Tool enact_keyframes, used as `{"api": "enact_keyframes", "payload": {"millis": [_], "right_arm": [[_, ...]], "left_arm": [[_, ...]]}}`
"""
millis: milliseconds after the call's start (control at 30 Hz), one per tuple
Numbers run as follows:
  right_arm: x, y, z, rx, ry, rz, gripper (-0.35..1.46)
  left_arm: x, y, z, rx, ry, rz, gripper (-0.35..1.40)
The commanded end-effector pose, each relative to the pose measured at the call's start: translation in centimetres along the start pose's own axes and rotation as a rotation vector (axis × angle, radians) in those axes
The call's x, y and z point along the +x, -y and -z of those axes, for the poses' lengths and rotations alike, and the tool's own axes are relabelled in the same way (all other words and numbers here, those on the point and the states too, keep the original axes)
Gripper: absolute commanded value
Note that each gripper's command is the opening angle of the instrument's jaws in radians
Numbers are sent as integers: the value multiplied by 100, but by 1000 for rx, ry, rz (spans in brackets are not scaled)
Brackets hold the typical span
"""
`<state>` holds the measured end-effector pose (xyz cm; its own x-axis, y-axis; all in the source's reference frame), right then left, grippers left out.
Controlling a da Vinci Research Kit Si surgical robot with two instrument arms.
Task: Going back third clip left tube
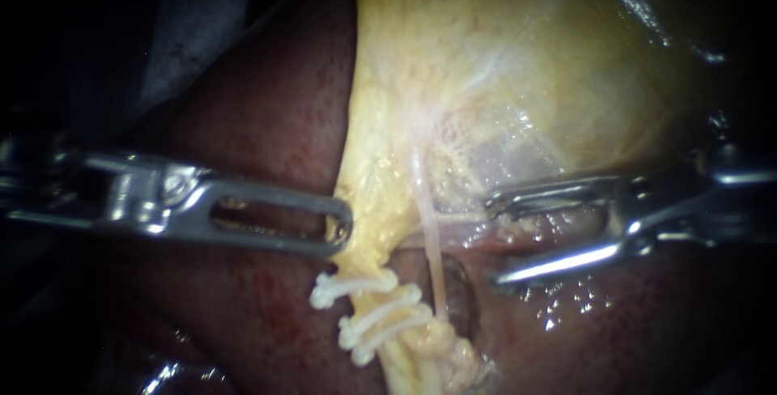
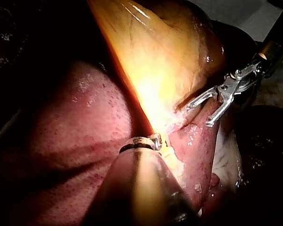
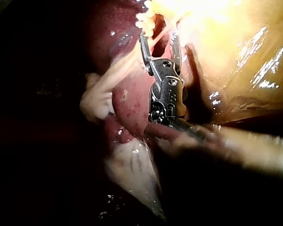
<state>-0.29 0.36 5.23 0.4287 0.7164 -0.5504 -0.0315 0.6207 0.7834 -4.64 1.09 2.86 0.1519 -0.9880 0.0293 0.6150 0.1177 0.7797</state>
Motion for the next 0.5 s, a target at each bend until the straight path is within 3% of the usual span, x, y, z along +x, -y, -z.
{"api": "enact_keyframes", "payload": {"millis": [33, 233, 500], "right_arm": [[2, 0, 6, -5, -2, 3, 50], [14, 0, 32, -25, -13, 13, 51], [14, 1, 35, -24, -13, 12, 52]], "left_arm": [[0, 0, -1, 0, 0, 0, -35], [-1, -1, -2, 0, 0, 0, -35], [-4, -7, -8, -2, 2, -1, -35]]}}
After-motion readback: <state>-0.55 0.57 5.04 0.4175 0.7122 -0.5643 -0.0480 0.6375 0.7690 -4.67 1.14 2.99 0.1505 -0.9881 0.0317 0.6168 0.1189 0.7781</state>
